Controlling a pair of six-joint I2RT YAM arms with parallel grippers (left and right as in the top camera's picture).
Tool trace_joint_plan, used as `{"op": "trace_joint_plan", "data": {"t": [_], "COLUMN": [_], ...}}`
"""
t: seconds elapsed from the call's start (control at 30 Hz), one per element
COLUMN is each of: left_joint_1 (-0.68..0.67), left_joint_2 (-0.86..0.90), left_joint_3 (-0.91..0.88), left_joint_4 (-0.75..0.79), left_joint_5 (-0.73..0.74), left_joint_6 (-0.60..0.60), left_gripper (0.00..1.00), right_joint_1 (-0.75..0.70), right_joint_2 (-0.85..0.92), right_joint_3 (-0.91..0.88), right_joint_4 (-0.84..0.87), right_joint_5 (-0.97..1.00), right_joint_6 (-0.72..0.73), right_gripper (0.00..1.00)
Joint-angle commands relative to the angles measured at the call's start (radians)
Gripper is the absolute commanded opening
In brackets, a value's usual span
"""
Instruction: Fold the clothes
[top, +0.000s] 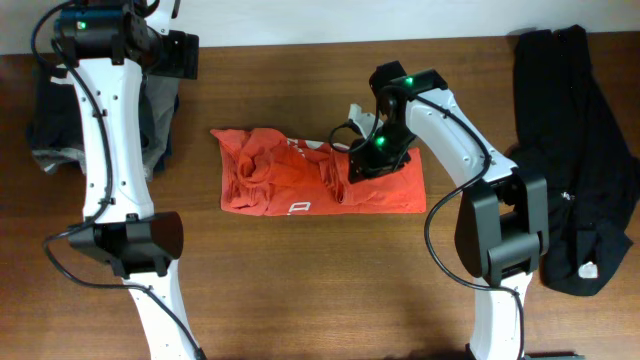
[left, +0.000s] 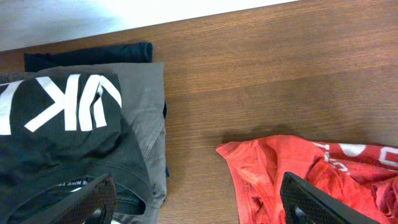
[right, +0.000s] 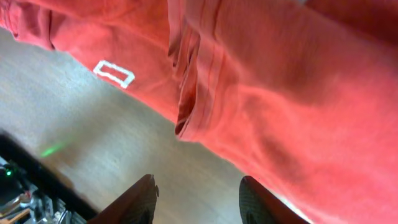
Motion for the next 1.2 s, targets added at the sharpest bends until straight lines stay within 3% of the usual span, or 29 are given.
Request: {"op": "trace_joint_plan", "data": {"t": [0.0,0.1,0.23,0.47,0.7,0.83,0.93,1.17], "left_joint_1": [0.006,0.006,0.009,0.009,0.022,0.022,0.018,0.017], "left_joint_2": [-0.016,-0.013,-0.009,-0.009,-0.009,-0.009,-0.009,-0.011], "left_joint_3": [0.005,-0.004,-0.055,-0.266,-0.548,-0.679,-0.739,-0.765], "left_joint_4": [-0.034,-0.100,-0.160,-0.169,-0.019,0.108,0.153,0.143], "left_joint_5": [0.107,0.154,0.173,0.314,0.328,0.440,0.515,0.629], "left_joint_6": [-0.009,0.003,0.013,0.251,0.370,0.486,0.544,0.545], "left_gripper": [0.84,0.84,0.84,0.84,0.84,0.84,0.84,0.84], "right_joint_1": [-0.005,-0.029,-0.078,-0.174,-0.205,-0.205,-0.205,-0.205], "right_joint_2": [-0.016,-0.016,-0.016,-0.016,-0.016,-0.016,-0.016,-0.016], "right_joint_3": [0.106,0.209,0.339,0.404,0.404,0.404,0.404,0.404], "right_joint_4": [-0.062,-0.135,-0.230,-0.302,-0.324,-0.325,-0.326,-0.322], "right_joint_5": [0.005,0.029,0.127,0.161,0.161,0.161,0.161,0.161], "right_joint_6": [-0.002,-0.001,-0.001,-0.001,-0.054,-0.062,-0.062,-0.062], "right_gripper": [0.47,0.51,0.65,0.66,0.68,0.69,0.69,0.69]}}
